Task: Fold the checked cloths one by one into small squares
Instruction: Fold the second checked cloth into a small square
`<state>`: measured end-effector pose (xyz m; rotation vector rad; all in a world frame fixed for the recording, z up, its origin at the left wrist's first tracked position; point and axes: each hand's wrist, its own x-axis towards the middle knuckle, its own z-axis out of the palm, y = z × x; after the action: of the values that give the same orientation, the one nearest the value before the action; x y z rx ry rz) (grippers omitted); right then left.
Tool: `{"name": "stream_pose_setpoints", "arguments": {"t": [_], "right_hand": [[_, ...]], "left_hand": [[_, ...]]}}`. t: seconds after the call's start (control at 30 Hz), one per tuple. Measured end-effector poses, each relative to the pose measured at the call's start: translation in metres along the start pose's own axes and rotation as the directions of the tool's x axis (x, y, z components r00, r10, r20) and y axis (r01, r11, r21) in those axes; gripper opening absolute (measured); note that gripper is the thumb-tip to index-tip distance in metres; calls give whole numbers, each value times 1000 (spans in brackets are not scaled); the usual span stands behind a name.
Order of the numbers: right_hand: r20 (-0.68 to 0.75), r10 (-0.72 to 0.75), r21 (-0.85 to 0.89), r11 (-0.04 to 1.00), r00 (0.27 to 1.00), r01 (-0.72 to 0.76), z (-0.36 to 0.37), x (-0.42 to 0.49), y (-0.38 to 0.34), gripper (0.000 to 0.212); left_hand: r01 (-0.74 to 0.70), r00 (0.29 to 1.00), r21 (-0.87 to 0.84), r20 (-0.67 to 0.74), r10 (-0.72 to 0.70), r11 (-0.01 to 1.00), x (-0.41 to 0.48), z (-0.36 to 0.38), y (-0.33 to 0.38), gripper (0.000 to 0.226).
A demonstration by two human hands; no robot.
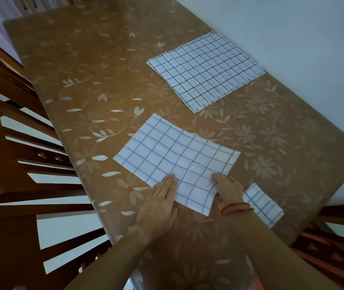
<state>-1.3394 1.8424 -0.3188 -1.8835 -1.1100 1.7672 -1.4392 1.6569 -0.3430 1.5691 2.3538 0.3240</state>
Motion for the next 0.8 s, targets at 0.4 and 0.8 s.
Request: {"name": "stream_pose_setpoints", "arguments": {"t": [0.4,0.8], "right_hand": [[406,139,91,977,903,-192,-24,-59,29,29],[349,-623,-379,589,700,713,-77,-70,16,33]], "left_hand": [[26,999,8,43,-27,1000,-33,3,4,86],[-194,971,-111,118,207,975,-78,-3,-18,117]]}}
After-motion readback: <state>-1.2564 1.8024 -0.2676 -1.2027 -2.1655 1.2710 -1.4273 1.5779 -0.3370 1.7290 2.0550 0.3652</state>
